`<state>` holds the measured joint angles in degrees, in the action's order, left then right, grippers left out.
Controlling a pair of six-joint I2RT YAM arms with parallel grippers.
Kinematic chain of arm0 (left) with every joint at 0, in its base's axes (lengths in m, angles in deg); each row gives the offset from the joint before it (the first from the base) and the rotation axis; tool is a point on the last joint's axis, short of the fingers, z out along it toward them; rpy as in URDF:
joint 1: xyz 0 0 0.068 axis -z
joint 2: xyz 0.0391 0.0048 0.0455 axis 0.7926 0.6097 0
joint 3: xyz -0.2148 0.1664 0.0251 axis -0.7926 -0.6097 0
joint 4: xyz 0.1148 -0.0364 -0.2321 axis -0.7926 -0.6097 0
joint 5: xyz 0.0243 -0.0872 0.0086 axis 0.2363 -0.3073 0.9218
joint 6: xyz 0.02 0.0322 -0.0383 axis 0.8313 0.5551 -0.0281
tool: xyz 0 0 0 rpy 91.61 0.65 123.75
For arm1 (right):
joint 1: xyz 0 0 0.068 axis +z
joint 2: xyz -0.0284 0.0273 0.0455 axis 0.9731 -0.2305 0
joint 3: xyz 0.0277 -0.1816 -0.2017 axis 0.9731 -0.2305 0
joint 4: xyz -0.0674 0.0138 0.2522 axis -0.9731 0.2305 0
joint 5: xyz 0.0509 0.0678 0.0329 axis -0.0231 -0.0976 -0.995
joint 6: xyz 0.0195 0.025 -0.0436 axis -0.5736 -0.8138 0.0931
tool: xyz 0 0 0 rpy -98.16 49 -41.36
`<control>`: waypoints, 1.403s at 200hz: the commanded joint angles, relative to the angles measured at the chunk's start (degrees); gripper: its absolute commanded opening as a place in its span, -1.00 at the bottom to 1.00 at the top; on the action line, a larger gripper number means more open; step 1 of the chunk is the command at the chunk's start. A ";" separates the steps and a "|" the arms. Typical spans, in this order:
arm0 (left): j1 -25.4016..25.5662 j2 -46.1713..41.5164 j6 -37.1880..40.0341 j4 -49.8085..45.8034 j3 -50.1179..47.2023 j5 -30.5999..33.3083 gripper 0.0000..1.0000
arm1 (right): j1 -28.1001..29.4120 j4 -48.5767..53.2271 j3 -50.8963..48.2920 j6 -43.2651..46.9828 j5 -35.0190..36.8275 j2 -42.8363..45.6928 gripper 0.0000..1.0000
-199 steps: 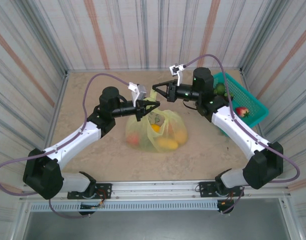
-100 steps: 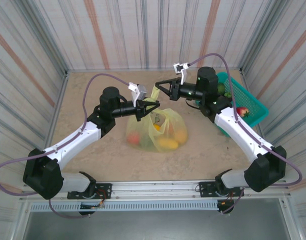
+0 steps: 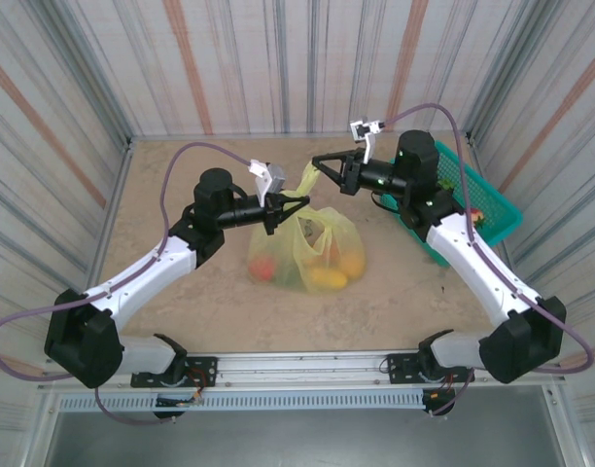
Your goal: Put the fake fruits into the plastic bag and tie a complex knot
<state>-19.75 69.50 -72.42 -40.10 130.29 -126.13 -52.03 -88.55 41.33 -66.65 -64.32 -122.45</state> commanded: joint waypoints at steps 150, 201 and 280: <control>1.42 0.16 1.64 -5.74 4.16 4.05 -0.93 | 12.25 8.97 -16.54 28.38 14.62 4.77 -1.00; 1.50 0.20 2.13 -7.69 4.64 4.26 -0.79 | 11.62 9.28 -16.02 28.99 15.21 4.79 -1.00; 0.88 -0.80 2.58 -8.12 4.31 2.17 -0.75 | 9.38 6.25 -17.13 26.94 11.19 5.60 -1.00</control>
<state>-18.35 70.81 -70.23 -50.19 133.28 -122.22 -42.00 -82.45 24.30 -39.39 -51.62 -117.38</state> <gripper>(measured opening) 0.128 0.047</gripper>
